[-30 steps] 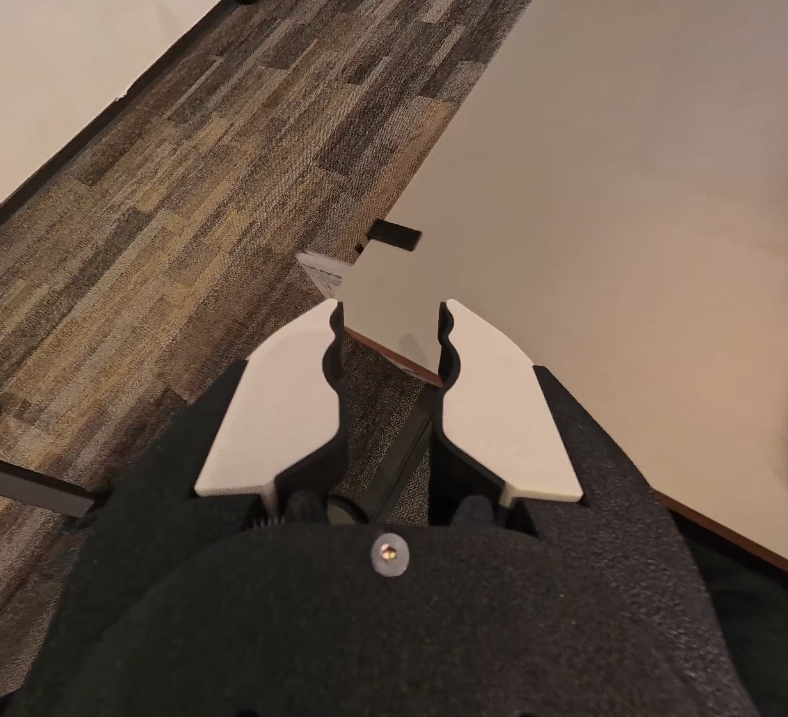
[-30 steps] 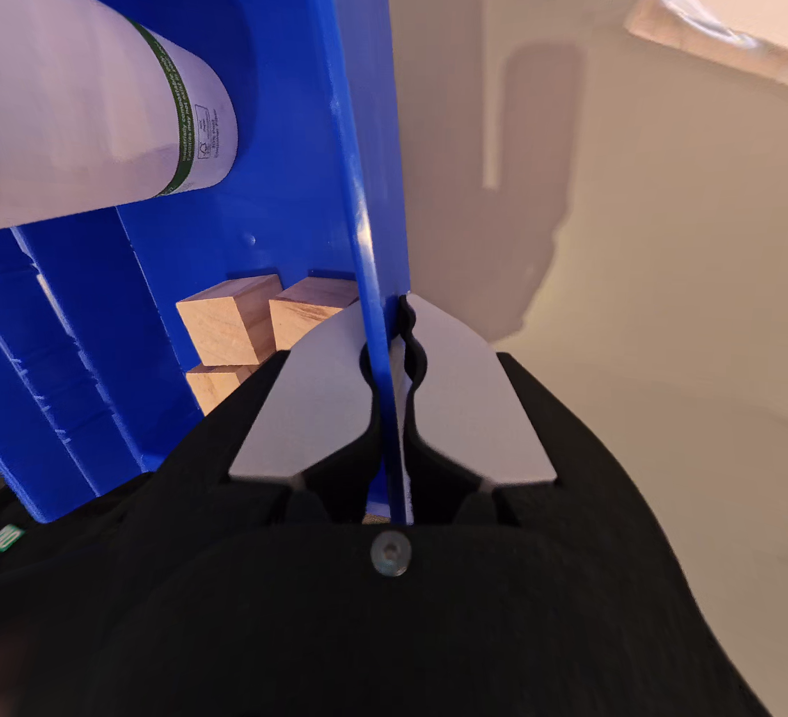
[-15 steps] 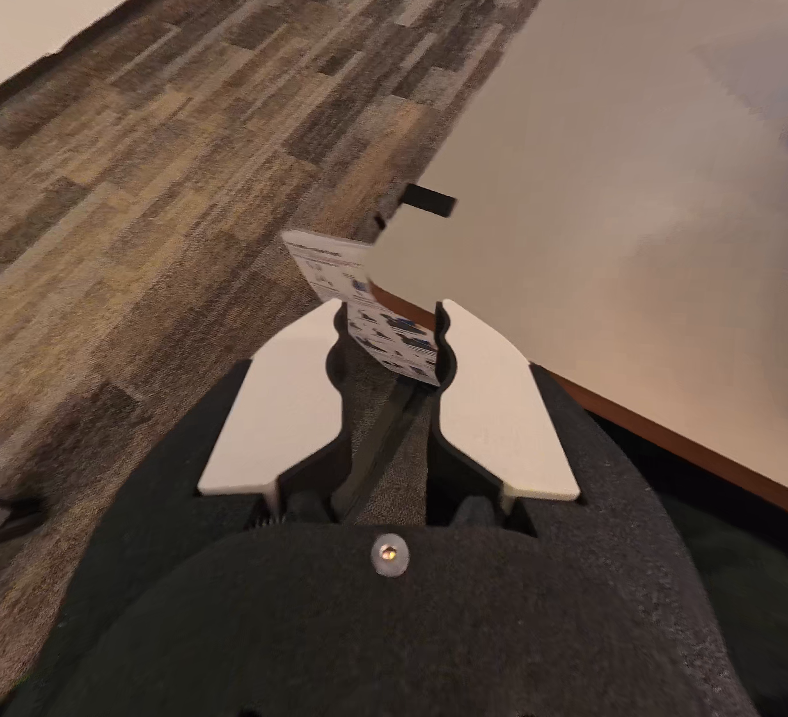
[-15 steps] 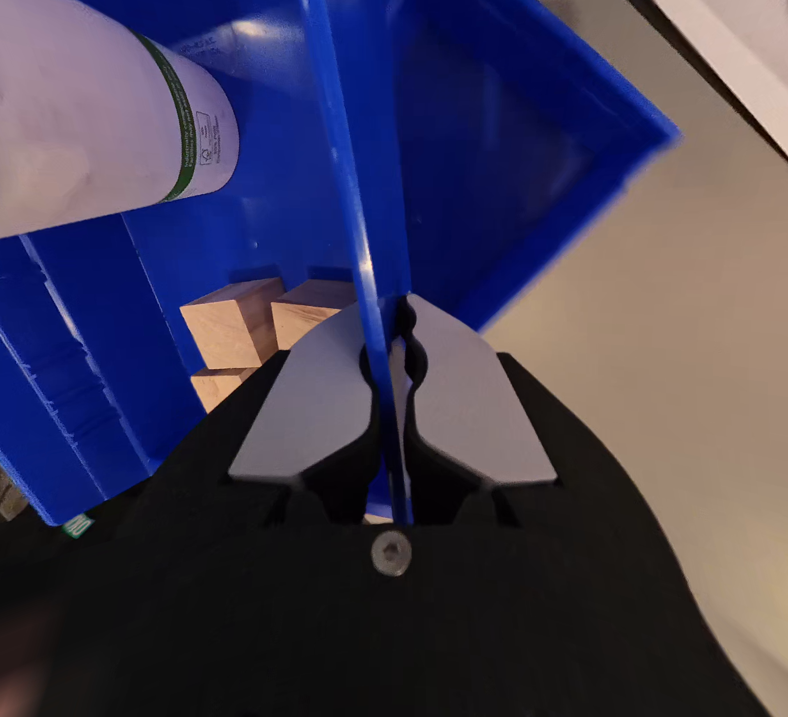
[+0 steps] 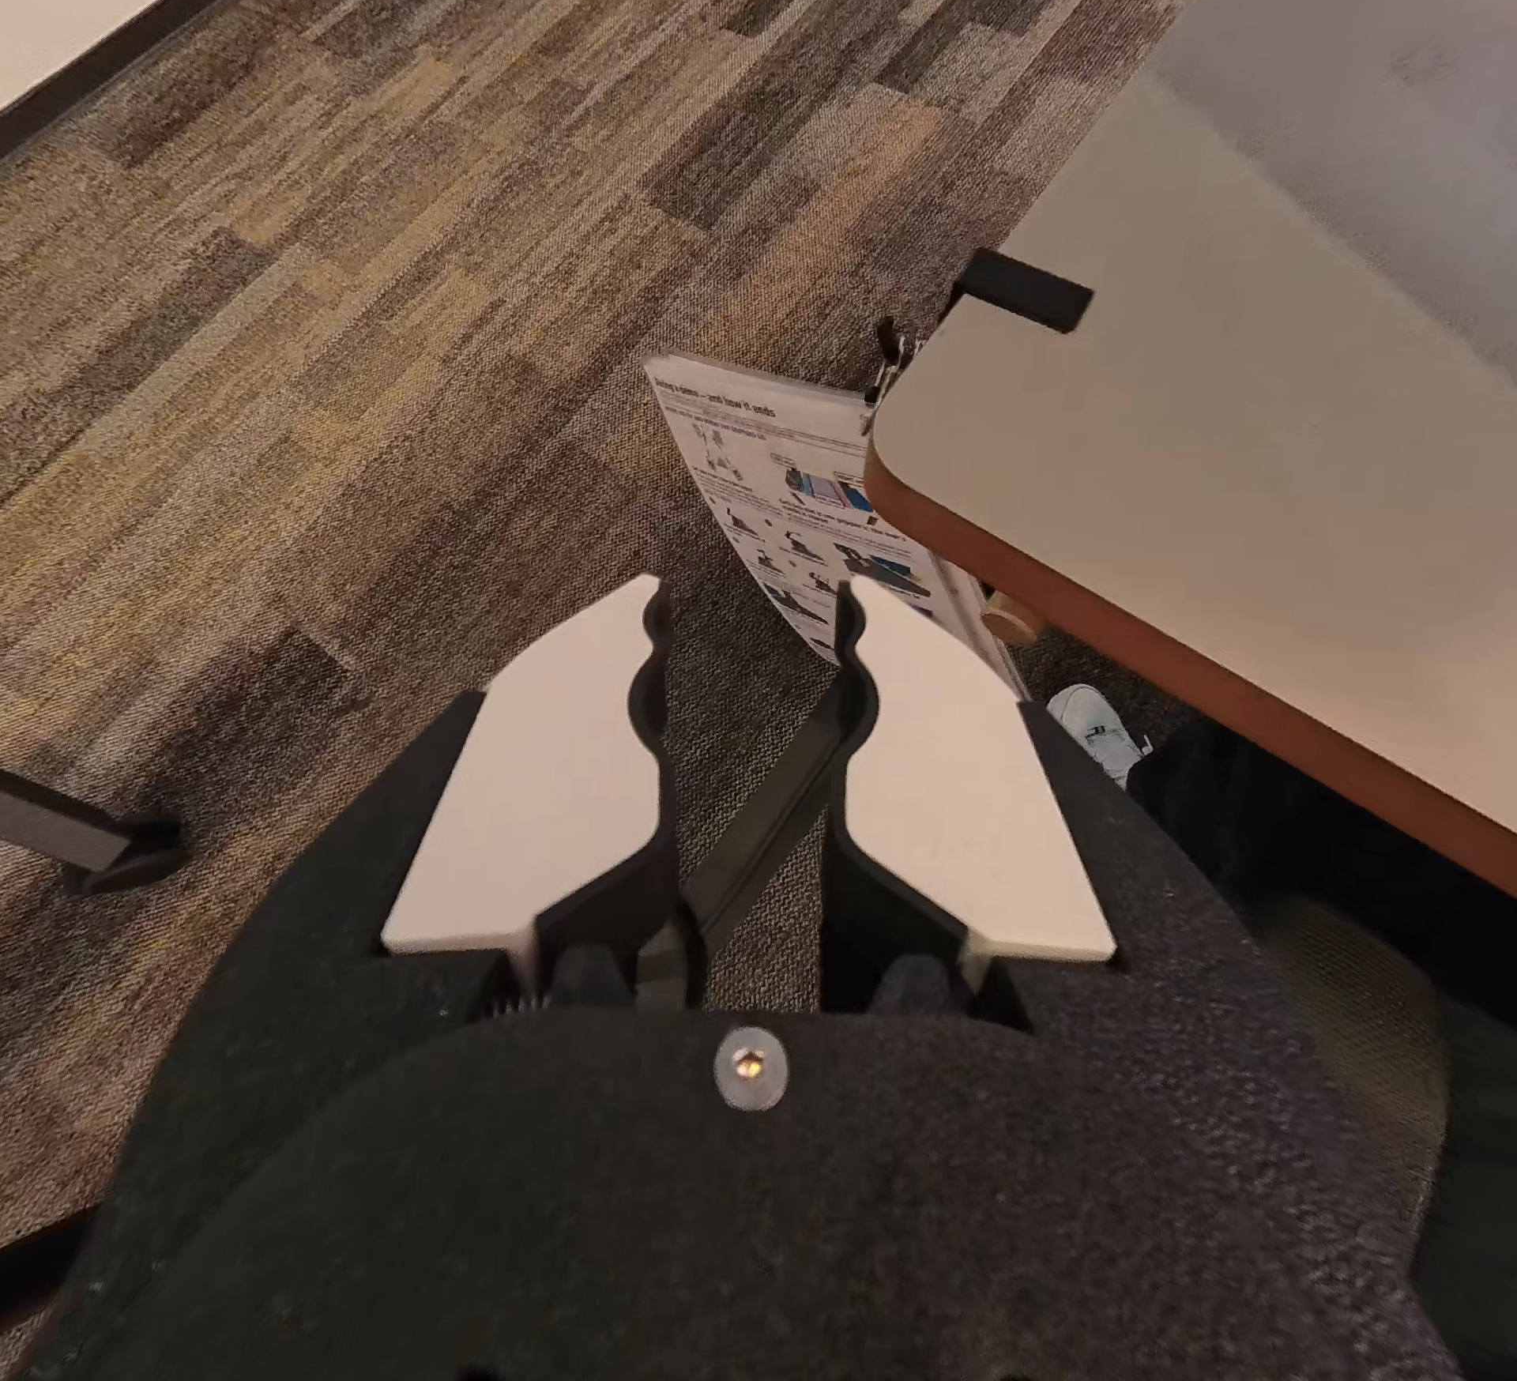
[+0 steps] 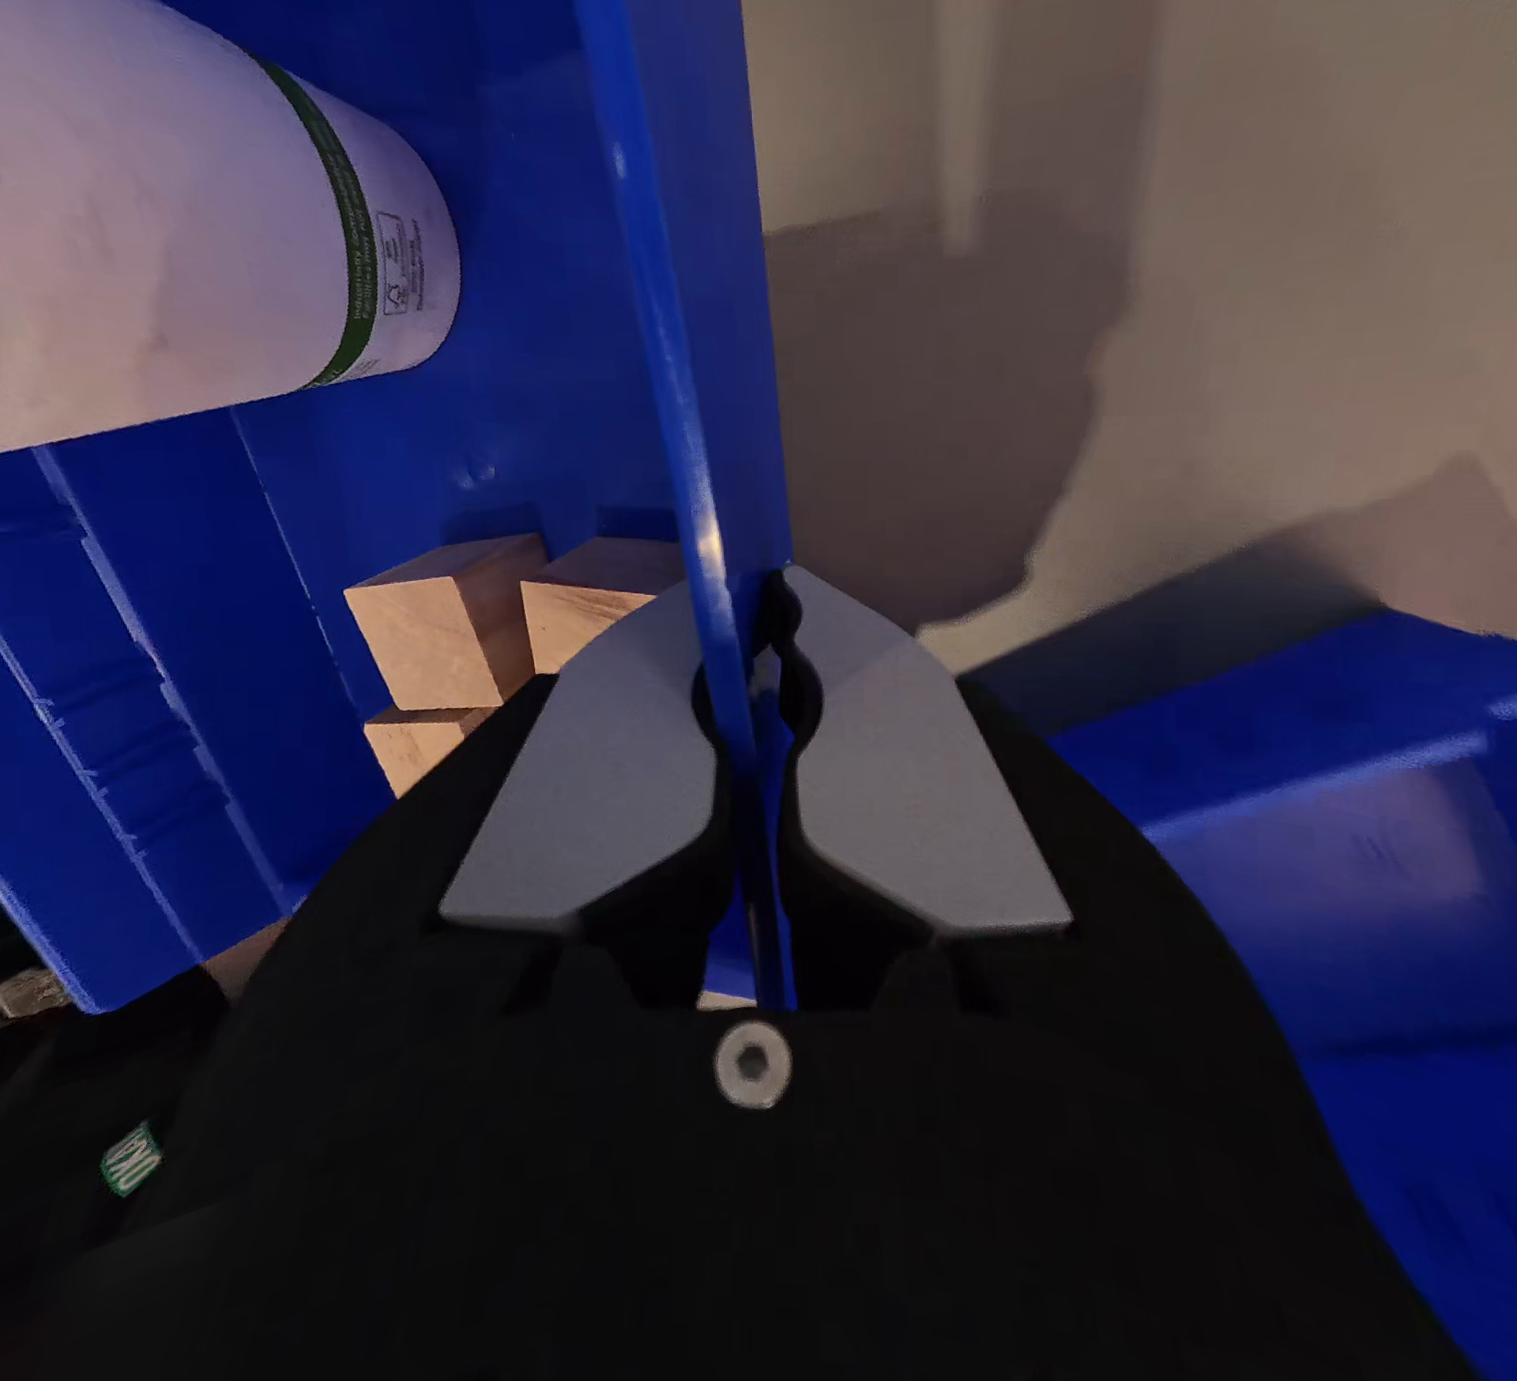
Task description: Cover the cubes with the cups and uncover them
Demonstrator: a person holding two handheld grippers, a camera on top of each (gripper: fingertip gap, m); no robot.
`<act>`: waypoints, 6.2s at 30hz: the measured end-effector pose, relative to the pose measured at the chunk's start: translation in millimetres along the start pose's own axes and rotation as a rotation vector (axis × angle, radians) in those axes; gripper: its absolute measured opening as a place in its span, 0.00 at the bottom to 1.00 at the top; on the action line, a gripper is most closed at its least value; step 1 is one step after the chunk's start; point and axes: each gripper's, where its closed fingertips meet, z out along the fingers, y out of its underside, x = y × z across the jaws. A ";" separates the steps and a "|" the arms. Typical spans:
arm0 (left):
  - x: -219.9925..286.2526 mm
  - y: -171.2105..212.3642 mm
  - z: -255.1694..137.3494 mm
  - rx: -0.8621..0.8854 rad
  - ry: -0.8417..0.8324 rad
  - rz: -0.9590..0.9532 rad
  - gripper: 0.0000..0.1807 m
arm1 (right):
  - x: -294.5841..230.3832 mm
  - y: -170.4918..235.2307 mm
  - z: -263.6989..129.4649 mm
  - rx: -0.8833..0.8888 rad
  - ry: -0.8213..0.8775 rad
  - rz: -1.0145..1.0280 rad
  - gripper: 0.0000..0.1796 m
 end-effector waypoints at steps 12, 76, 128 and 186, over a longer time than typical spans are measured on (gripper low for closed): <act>-22.0 4.3 -3.0 0.021 0.009 -0.100 0.21 | 18.7 16.7 101.5 -0.127 0.066 0.041 0.04; 202.7 -134.9 163.5 -0.474 0.255 0.423 0.08 | 251.4 310.3 -51.2 0.047 0.274 0.461 0.03; 240.8 -248.7 72.9 0.003 0.494 0.689 0.35 | 368.8 534.2 -158.5 0.088 0.318 0.807 0.03; 424.4 -272.0 -129.5 0.599 1.009 0.503 0.36 | 321.6 554.7 -402.7 0.753 1.000 0.213 0.29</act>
